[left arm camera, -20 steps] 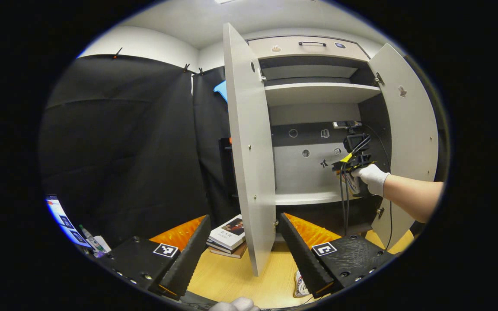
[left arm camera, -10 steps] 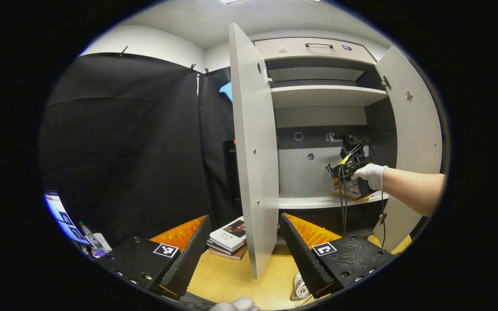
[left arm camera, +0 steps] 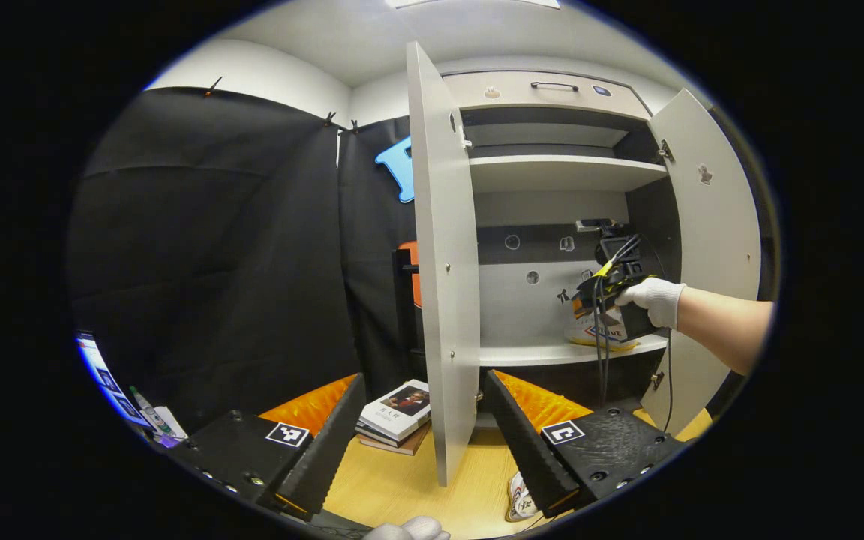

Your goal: Grab one shoe with the right hand and put it into the shoe cabinet, grab the other shoe with the left hand and put it into the shoe cabinet; then close the right door with the right hand and the left door with the left hand.

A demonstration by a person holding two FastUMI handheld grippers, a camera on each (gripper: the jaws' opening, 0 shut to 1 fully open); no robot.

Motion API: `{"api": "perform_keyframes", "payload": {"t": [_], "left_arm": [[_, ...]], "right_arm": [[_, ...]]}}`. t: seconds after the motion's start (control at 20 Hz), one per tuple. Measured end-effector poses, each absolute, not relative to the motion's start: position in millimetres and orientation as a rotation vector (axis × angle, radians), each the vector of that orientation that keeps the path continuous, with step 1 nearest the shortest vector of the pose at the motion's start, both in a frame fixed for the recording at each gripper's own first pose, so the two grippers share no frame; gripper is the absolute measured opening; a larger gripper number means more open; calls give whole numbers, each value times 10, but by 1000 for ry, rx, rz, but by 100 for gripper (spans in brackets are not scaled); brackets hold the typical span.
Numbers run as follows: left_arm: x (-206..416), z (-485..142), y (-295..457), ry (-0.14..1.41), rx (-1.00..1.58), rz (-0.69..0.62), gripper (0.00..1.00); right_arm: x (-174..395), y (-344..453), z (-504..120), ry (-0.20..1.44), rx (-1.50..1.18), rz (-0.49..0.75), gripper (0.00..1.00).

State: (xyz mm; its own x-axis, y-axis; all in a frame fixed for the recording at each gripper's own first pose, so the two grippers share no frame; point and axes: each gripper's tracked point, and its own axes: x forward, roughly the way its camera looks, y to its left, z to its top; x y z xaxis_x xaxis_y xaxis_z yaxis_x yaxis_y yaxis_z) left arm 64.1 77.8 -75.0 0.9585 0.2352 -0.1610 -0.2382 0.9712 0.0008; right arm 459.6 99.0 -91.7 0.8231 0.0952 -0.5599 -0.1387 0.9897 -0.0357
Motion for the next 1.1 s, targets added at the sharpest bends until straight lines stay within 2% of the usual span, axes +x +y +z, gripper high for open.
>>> {"api": "perform_keyframes", "payload": {"t": [0.2, 0.25, 0.35, 0.4, 0.45, 0.5, 0.6, 0.65, 0.7, 1.1], "left_arm": [[608, -710, 761, 144, -15, 200, 96], [599, -720, 742, 140, -13, 186, 96], [583, -754, 681, 134, -7, 151, 96], [564, -773, 653, 133, -2, 136, 96], [546, -802, 604, 135, 2, 114, 96], [522, -841, 547, 138, 8, 94, 100], [480, -936, 439, 141, 11, 47, 96], [472, -1000, 385, 146, 18, 28, 100], [443, -1082, 331, 158, 24, 12, 96], [344, -2015, -279, 257, 15, -105, 96]], "right_arm": [[4051, 760, -510, 429, -35, 90, 83], [3848, 690, -397, 380, -40, 73, 87], [3375, 597, -217, 283, -45, 58, 83], [3147, 537, -171, 238, -43, 53, 87], [2903, 475, -123, 203, -39, 39, 100], [2676, 411, -117, 184, -33, 33, 100], [2240, 312, -143, 157, -27, 23, 100], [2017, 225, -162, 147, -21, 3, 100], [1805, 166, -177, 136, -8, -2, 100], [573, -299, -271, 56, -28, -61, 100]]}}
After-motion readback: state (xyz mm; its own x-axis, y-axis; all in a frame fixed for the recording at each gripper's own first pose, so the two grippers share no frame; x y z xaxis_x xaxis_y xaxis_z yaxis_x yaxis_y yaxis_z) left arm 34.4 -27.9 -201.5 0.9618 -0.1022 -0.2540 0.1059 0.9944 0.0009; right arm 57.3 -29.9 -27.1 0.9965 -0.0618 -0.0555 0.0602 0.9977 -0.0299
